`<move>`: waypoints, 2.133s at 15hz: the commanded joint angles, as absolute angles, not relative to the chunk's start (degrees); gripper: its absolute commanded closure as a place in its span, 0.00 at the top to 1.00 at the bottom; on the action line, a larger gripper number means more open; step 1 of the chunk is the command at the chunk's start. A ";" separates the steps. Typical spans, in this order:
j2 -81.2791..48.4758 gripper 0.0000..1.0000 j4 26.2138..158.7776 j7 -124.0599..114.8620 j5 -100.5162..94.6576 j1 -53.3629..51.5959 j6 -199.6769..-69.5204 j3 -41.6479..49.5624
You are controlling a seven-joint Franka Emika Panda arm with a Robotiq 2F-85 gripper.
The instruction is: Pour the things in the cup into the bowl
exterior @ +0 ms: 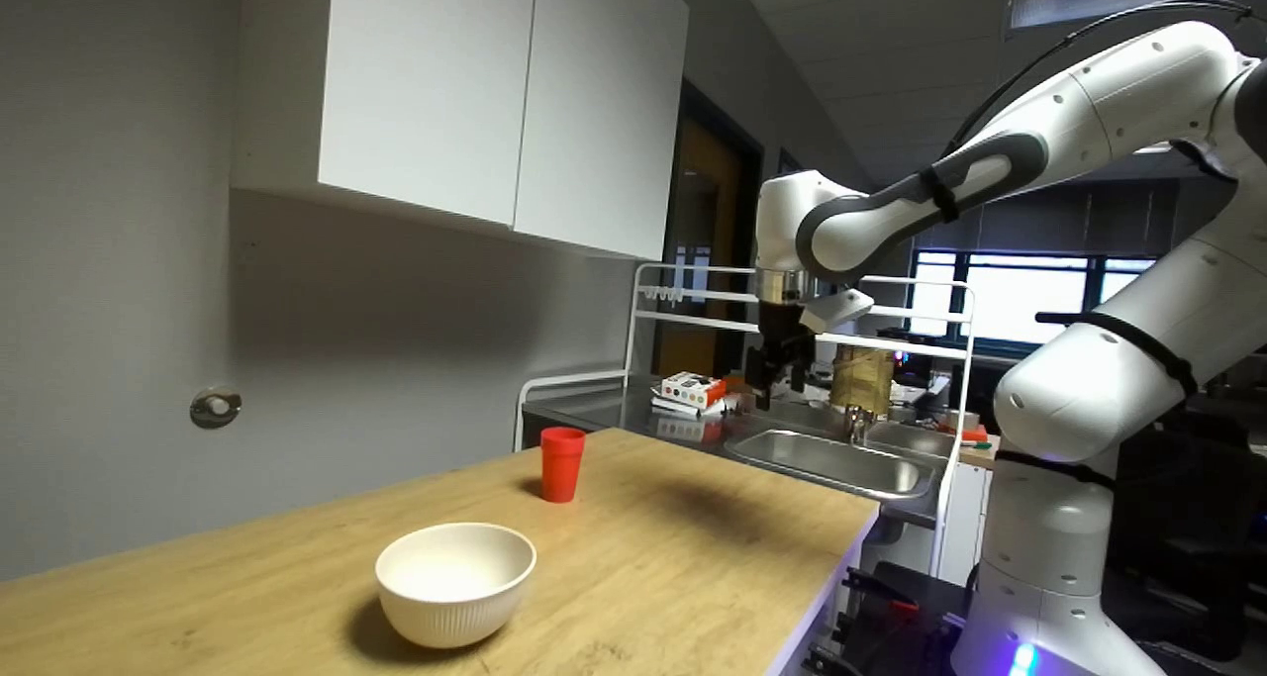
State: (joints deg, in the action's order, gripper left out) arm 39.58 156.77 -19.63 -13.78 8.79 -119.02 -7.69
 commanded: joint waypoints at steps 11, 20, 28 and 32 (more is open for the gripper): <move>39.03 1.00 156.34 -20.45 -14.23 8.51 -118.78 -7.39; 32.15 1.00 151.38 -23.83 -13.83 8.38 -120.21 -8.58; 18.18 1.00 138.17 -26.05 -12.79 5.81 -122.57 -9.10; 9.09 1.00 128.80 -26.46 -11.32 3.95 -122.23 -8.31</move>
